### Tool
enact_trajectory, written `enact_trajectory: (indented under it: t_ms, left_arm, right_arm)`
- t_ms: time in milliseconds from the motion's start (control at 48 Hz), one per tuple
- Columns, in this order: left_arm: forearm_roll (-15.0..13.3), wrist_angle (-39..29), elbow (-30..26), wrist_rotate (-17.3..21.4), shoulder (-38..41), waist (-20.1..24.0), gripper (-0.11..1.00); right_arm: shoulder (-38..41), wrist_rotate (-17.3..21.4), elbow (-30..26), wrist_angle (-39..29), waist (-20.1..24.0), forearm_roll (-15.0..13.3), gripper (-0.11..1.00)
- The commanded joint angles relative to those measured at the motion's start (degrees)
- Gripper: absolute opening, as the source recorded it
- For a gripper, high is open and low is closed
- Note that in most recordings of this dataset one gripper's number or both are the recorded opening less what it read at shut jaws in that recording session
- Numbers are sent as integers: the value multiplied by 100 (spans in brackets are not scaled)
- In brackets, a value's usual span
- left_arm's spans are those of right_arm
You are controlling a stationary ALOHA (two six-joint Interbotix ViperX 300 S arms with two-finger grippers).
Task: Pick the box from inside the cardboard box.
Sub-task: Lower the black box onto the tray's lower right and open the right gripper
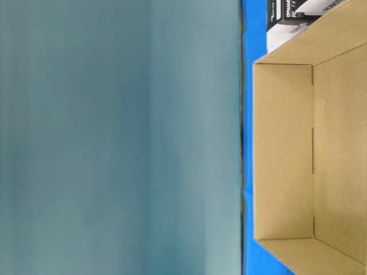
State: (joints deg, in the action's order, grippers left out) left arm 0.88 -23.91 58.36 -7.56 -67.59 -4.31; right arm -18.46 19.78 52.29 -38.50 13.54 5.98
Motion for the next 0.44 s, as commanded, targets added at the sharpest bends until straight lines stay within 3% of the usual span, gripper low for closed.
enact_trajectory:
  t_ms: [0, 417]
  left_arm:
    - [18, 53, -105, 0, 79, 0, -7]
    - [9, 53, -123, 0, 70, 0, -7]
  right_arm:
    - [-202, 9, -202, -141, -18, -9, 93]
    - [-1318, 44, -554, -853, -255, -9, 93]
